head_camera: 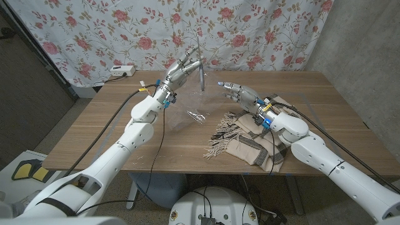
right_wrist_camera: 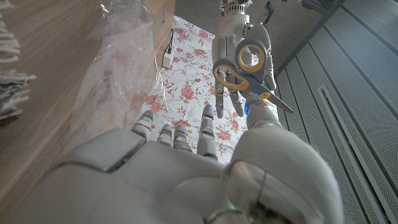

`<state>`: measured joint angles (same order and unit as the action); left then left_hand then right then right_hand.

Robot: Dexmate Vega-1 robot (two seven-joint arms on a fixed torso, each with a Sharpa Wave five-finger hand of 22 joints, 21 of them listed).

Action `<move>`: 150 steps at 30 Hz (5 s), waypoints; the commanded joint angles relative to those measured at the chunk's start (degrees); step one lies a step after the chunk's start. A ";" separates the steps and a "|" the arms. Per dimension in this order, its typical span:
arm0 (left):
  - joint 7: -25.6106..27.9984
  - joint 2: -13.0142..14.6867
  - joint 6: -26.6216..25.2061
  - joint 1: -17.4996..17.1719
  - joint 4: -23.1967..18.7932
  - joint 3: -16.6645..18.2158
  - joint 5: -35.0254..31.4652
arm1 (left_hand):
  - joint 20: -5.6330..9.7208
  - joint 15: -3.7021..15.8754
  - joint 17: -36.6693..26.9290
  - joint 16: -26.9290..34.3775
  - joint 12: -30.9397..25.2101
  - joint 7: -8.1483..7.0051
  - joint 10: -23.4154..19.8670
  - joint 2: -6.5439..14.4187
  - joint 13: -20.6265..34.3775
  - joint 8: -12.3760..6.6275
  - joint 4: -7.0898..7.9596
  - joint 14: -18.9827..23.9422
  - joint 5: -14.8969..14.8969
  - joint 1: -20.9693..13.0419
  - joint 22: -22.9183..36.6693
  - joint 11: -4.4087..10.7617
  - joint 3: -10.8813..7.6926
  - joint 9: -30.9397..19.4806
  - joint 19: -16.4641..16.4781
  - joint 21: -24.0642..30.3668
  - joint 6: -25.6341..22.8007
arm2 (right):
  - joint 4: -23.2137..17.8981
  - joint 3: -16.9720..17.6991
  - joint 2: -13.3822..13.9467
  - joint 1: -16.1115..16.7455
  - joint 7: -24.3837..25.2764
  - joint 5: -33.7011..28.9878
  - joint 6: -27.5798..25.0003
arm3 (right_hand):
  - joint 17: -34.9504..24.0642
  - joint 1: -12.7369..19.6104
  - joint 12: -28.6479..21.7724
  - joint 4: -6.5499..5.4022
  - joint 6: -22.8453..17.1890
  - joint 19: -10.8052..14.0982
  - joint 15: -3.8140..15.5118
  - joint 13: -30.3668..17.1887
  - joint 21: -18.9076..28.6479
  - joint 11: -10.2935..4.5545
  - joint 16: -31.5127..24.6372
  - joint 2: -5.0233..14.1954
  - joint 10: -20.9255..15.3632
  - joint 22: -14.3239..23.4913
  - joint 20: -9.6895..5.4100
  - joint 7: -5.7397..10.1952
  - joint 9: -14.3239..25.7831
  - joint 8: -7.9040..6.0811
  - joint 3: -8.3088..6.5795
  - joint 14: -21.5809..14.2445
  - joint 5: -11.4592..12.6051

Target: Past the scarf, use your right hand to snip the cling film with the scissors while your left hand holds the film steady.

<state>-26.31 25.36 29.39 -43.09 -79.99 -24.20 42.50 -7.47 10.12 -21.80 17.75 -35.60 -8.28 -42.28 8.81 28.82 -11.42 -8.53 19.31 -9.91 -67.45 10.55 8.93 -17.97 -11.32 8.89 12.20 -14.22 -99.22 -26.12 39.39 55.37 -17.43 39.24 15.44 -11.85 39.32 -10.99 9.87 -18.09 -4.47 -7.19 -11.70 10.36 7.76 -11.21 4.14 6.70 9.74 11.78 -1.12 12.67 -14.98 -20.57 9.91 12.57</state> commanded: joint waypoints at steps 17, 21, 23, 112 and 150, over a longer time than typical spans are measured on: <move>0.87 -0.80 2.40 -0.02 0.58 -1.08 -1.47 | -0.26 1.16 -0.26 -0.15 -0.31 0.02 -3.72 0.43 0.38 -0.03 0.30 -0.95 -0.46 -0.29 0.21 3.97 0.05 -0.17 -0.06 0.03 -0.11 | 1.85 0.10 -0.42 -0.66 -2.39 0.50 1.71 | -0.16 1.87 -0.67 -0.04 -2.29 1.19 0.66 -0.01 0.57 -0.27 -0.45 0.09 -0.39 0.07 0.00 0.81 0.49 -0.85 -0.85 4.95 0.47; 1.65 -1.20 3.14 -0.04 0.80 -0.90 -1.75 | -0.29 1.17 -0.26 -0.15 -0.24 -0.09 -3.66 0.42 0.32 -0.01 0.30 -0.90 -0.47 -0.29 0.21 3.98 0.05 -0.18 -0.08 0.03 -0.07 | 1.37 -0.23 0.00 -0.95 -3.15 0.26 1.38 | -0.14 2.46 -0.41 0.03 -1.74 1.32 0.46 0.00 0.57 -0.17 -0.33 0.12 0.47 0.05 0.07 1.39 0.73 -0.70 -1.07 5.37 0.46; 1.73 -1.28 3.39 0.00 0.93 -0.90 -1.83 | -0.20 1.24 -0.26 -0.16 -0.26 -0.20 -3.68 0.39 0.33 0.00 0.26 -0.90 -0.47 -0.34 0.21 3.98 0.05 -0.18 -0.08 0.03 -0.05 | 1.33 -0.30 0.04 -1.00 -3.28 0.25 1.32 | -0.14 2.61 -0.41 0.04 -1.67 1.23 0.48 0.00 0.53 -0.16 -0.32 0.12 0.53 0.05 0.12 1.52 0.79 -0.69 -1.12 5.42 0.46; -1.99 -3.27 2.64 1.91 3.35 -3.02 -0.81 | -0.33 1.27 -0.48 -0.44 -0.14 -0.49 -3.66 0.48 0.36 0.01 0.41 -0.76 -0.56 -0.26 0.20 3.99 0.06 -0.20 -0.20 0.06 -0.07 | 3.36 -2.29 -3.35 -3.00 -6.77 2.46 1.71 | -0.12 4.59 -1.44 -1.36 -3.04 0.98 3.19 -0.11 0.53 -3.84 -0.85 1.57 0.29 0.03 -2.39 4.08 2.76 -1.02 -1.62 5.59 -0.43; -2.94 -3.46 2.37 1.70 3.08 -4.01 -1.16 | -0.33 1.24 -0.43 -0.75 0.15 -0.84 -3.48 0.39 0.16 -0.05 0.54 -0.81 -0.80 -0.11 0.19 4.01 0.08 -0.19 -0.22 0.06 -0.24 | 3.66 -3.25 -4.17 -3.29 -7.96 2.15 2.32 | -0.01 5.66 -1.34 -0.51 -2.26 1.14 2.42 -0.10 0.47 -3.55 -0.79 1.16 0.06 -0.01 -1.37 3.34 2.99 -0.19 -1.50 5.87 -0.88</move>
<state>-29.08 22.01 31.95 -41.34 -76.92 -27.95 41.39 -7.78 10.12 -22.05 17.31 -35.22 -8.71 -41.97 8.71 28.80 -11.42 -8.37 19.30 -10.40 -67.71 10.55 9.24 -17.65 -11.32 8.59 12.20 -14.23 -95.63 -29.12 35.53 52.26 -25.21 41.47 17.61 -11.72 44.35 -12.10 9.09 -20.67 -3.41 -4.62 -11.71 10.60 3.97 -11.71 5.60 6.60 9.62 10.14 2.44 15.57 -15.25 -21.98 9.80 11.89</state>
